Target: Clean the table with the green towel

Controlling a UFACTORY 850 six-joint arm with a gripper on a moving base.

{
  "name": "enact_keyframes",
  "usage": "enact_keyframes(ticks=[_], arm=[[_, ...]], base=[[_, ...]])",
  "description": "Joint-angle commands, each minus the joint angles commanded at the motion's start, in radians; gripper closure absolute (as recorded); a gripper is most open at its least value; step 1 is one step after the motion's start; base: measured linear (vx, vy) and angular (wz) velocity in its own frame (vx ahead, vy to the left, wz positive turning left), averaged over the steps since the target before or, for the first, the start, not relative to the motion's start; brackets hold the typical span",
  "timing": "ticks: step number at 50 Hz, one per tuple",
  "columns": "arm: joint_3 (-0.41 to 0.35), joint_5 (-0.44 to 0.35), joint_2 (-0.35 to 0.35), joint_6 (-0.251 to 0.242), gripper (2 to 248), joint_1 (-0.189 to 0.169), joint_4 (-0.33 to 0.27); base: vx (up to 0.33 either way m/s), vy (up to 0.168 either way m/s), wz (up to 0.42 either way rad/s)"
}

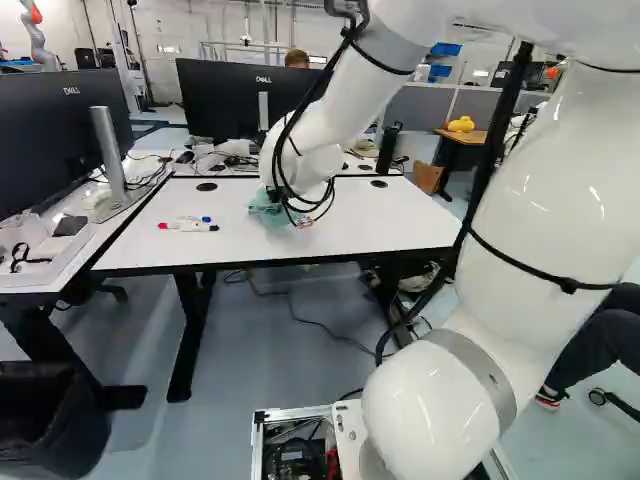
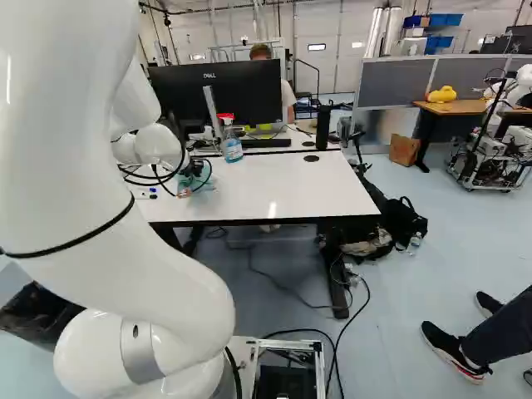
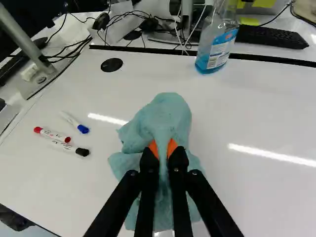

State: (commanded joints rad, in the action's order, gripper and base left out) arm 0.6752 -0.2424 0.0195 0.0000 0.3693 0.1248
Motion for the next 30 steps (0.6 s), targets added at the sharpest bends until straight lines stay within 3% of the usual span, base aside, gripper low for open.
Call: enact_keyframes(ticks=[30], arm=[[-0.083, 0.000, -0.086, 0.000, 215, -0.091, 0.000]], base=[[0.000, 0.000, 0.000]])
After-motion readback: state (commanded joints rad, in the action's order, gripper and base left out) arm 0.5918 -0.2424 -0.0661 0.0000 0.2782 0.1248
